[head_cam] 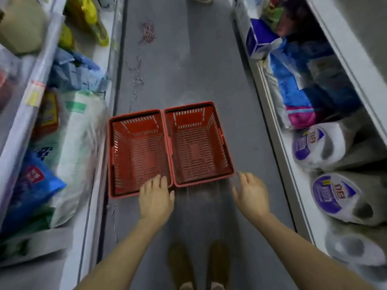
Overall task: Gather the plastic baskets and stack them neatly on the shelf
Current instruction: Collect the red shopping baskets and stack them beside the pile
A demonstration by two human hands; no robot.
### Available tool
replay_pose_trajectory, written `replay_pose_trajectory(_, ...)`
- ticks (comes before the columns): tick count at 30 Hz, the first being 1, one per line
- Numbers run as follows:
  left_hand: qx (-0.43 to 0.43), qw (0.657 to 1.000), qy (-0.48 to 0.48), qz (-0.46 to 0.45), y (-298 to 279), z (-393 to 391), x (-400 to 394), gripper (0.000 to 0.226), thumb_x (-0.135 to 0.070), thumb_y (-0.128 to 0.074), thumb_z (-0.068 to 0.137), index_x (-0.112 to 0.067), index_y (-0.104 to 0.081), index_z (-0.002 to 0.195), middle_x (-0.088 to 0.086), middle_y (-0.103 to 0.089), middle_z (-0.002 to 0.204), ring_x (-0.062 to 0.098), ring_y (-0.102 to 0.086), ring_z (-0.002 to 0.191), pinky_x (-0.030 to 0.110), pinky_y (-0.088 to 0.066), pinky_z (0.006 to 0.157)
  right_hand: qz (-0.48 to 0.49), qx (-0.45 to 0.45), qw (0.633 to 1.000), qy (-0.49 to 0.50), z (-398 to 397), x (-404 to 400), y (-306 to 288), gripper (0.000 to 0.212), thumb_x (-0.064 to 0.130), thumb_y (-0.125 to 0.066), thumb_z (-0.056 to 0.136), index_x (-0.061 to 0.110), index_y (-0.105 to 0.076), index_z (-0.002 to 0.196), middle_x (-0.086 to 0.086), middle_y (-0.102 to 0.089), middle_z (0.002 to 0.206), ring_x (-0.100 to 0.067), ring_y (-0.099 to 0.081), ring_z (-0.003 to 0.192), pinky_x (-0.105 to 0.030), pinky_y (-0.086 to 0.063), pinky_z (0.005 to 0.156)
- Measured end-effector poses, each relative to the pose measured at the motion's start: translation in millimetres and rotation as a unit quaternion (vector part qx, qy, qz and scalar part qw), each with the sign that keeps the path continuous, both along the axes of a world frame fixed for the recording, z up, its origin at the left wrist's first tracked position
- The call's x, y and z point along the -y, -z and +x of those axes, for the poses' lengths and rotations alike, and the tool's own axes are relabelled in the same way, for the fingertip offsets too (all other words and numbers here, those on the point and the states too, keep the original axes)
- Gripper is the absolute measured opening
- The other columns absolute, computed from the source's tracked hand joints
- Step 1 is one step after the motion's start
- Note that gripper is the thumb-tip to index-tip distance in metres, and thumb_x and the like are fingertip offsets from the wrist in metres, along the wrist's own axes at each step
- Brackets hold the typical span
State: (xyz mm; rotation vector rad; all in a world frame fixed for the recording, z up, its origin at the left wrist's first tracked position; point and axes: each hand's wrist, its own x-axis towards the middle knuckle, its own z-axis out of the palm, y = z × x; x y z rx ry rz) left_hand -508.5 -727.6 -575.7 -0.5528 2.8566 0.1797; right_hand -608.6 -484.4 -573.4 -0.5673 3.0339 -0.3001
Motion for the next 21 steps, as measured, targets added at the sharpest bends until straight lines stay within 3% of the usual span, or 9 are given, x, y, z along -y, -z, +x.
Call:
replay_pose_trajectory(4, 0.009, 1.0, -0.012, 0.001, 77, -29, 19, 0.056, -0.024, -0.091, 0.06, 0.001, -0.072, 0.107, 0.02, -0.072, 0.109, 0.041, -0.069, 0.091, 0.048, -0.056, 0.077, 0.026, -0.002, 1.0, 0.012, -33, 9, 85, 0.028, 0.016, -0.065, 0.067, -0.001, -0.067, 0.089, -0.019, -0.066, 0.076, -0.038, -0.063, 0.065, -0.039, -0.051, 0.059)
replay_pose_trajectory(8, 0.015, 1.0, -0.019, 0.013, 157, -45, 30, 0.064, -0.025, -0.088, 0.067, 0.004, -0.067, 0.12, 0.022, -0.069, 0.121, 0.042, -0.067, 0.103, 0.05, -0.056, 0.081, 0.019, 0.042, 0.998, 0.039, -61, 14, 167, 0.028, 0.012, -0.076, 0.073, -0.001, -0.065, 0.095, -0.021, -0.066, 0.083, -0.042, -0.062, 0.075, -0.045, -0.051, 0.066)
replay_pose_trajectory(11, 0.005, 0.998, -0.058, 0.025, 196, -57, 30, 0.077, -0.034, -0.069, 0.089, 0.004, -0.039, 0.149, 0.021, -0.039, 0.156, 0.037, -0.042, 0.141, 0.049, -0.043, 0.106, 0.003, 0.061, 0.996, 0.068, -77, 14, 218, 0.042, 0.018, -0.069, 0.082, -0.002, -0.059, 0.118, -0.023, -0.063, 0.103, -0.043, -0.058, 0.093, -0.048, -0.05, 0.08)
replay_pose_trajectory(13, 0.013, 0.997, -0.066, 0.032, 213, -63, 31, 0.083, -0.041, -0.054, 0.097, 0.0, -0.016, 0.158, 0.016, -0.014, 0.167, 0.03, -0.017, 0.153, 0.044, -0.031, 0.116, -0.034, 0.096, 0.988, 0.113, -83, 15, 239, 0.05, 0.019, -0.065, 0.087, -0.003, -0.051, 0.129, -0.024, -0.059, 0.116, -0.043, -0.055, 0.103, -0.049, -0.047, 0.087)
replay_pose_trajectory(17, 0.04, 0.997, -0.06, 0.042, 236, -74, 36, 0.088, -0.046, -0.046, 0.1, -0.002, 0.002, 0.158, 0.014, 0.002, 0.168, 0.026, -0.003, 0.156, 0.041, -0.021, 0.121, -0.145, 0.173, 0.949, 0.222, -95, 24, 264, 0.047, 0.009, -0.06, 0.088, 0.003, -0.049, 0.133, -0.023, -0.06, 0.124, -0.043, -0.059, 0.108, -0.05, -0.049, 0.089)
replay_pose_trajectory(21, 0.053, 0.995, -0.064, 0.06, 240, -75, 35, 0.093, -0.044, -0.052, 0.098, -0.003, 0.007, 0.158, 0.013, 0.004, 0.168, 0.025, 0.0, 0.156, 0.038, -0.015, 0.123, -0.268, 0.254, 0.862, 0.347, -107, 9, 294, 0.043, 0.005, -0.05, 0.075, 0.022, -0.064, 0.112, -0.013, -0.072, 0.102, -0.037, -0.069, 0.091, -0.056, -0.054, 0.085)
